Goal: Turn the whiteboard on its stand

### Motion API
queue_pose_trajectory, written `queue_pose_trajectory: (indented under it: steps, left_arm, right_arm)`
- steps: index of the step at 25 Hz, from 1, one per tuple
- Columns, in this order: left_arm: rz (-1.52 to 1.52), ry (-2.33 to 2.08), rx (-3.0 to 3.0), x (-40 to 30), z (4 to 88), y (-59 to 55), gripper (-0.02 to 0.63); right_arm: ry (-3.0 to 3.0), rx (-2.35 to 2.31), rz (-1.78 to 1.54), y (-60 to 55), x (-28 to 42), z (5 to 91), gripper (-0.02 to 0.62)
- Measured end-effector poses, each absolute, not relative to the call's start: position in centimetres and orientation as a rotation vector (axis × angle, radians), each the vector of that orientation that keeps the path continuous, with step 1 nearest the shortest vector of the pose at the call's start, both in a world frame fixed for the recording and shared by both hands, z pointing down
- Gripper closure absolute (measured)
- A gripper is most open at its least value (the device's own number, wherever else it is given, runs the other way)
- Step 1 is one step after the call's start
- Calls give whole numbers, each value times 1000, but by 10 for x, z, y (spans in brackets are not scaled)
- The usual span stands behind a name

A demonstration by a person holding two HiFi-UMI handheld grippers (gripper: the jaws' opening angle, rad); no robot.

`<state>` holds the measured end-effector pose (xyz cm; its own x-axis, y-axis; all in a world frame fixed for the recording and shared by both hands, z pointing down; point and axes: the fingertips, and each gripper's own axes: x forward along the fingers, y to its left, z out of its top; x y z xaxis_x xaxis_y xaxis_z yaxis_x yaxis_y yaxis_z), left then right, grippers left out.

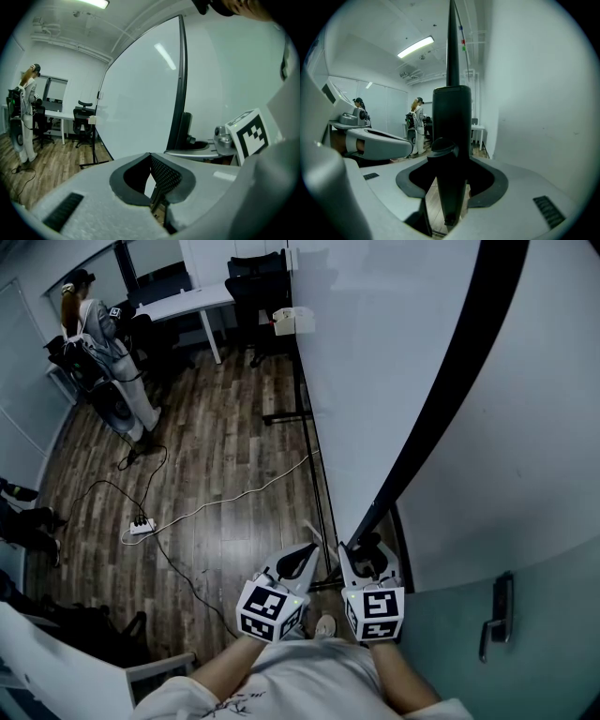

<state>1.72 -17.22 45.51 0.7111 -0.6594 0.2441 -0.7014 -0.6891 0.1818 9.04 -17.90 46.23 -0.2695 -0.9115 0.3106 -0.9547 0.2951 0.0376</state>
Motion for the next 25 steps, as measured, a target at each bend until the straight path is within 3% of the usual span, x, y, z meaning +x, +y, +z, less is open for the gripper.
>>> queue_pose_trajectory:
  steps: [25]
  left_arm:
    - [241, -1018, 2665, 29, 458, -169, 595]
  right_arm:
    - [-2263, 1729, 298, -150, 98, 460, 418]
